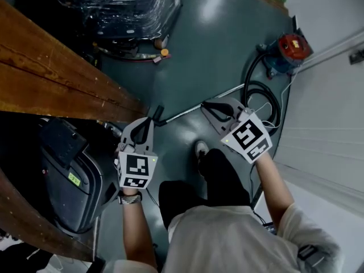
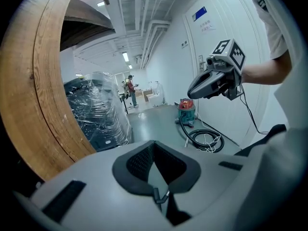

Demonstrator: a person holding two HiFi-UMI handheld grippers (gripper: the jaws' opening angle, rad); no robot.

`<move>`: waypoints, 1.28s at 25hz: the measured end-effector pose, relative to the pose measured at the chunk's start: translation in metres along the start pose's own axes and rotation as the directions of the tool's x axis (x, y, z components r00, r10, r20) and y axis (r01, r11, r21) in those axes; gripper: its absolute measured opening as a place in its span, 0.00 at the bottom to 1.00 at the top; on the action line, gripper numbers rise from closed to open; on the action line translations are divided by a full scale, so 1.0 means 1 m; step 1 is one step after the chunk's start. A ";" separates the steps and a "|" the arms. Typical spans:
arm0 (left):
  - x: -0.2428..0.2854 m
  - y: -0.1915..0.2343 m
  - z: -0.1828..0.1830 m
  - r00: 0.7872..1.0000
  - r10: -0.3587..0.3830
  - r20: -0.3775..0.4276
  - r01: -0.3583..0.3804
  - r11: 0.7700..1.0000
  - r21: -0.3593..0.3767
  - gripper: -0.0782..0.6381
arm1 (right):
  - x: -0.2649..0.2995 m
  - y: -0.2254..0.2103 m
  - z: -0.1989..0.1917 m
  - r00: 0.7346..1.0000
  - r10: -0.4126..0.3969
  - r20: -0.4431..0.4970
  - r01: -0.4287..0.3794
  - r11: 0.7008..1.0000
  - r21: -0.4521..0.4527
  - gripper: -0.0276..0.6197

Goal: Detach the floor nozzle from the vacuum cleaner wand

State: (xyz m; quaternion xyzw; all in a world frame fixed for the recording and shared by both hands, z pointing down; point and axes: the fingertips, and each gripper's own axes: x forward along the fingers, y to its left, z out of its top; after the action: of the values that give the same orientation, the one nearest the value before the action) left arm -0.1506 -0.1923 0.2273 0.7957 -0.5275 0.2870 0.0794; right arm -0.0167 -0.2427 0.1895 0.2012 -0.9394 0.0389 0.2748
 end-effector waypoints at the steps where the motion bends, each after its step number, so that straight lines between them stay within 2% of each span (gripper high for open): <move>1: 0.003 0.000 -0.005 1.000 0.001 -0.001 -0.001 1.000 -0.002 0.11 | 0.003 -0.001 -0.004 1.000 -0.001 0.000 0.001 1.000 0.007 0.09; 9: 0.029 0.006 -0.052 1.000 0.025 -0.017 -0.026 1.000 -0.016 0.11 | 0.032 -0.007 -0.040 1.000 -0.012 0.010 0.012 1.000 0.025 0.09; 13: 0.045 0.007 -0.076 0.999 0.036 -0.012 -0.037 0.998 -0.042 0.11 | 0.051 -0.008 -0.062 1.000 -0.010 0.012 0.010 1.000 0.005 0.09; 20: 0.073 0.004 -0.117 0.999 0.044 -0.004 -0.044 0.998 -0.035 0.11 | 0.083 0.001 -0.104 0.999 0.023 0.028 -0.022 0.999 -0.036 0.09; 28: 0.116 0.003 -0.182 0.997 0.065 0.031 -0.064 0.997 -0.053 0.11 | 0.138 -0.012 -0.165 0.998 0.025 0.061 -0.020 0.996 -0.087 0.09; 32: 0.139 0.006 -0.218 0.997 0.072 0.026 -0.071 0.997 -0.025 0.11 | 0.166 -0.012 -0.195 0.996 0.032 0.077 -0.025 0.995 -0.098 0.09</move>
State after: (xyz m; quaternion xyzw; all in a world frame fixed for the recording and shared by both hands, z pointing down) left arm -0.1981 -0.2112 0.4806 0.7791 -0.5599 0.2728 0.0715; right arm -0.0415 -0.2768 0.4421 0.1756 -0.9531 -0.0108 0.2464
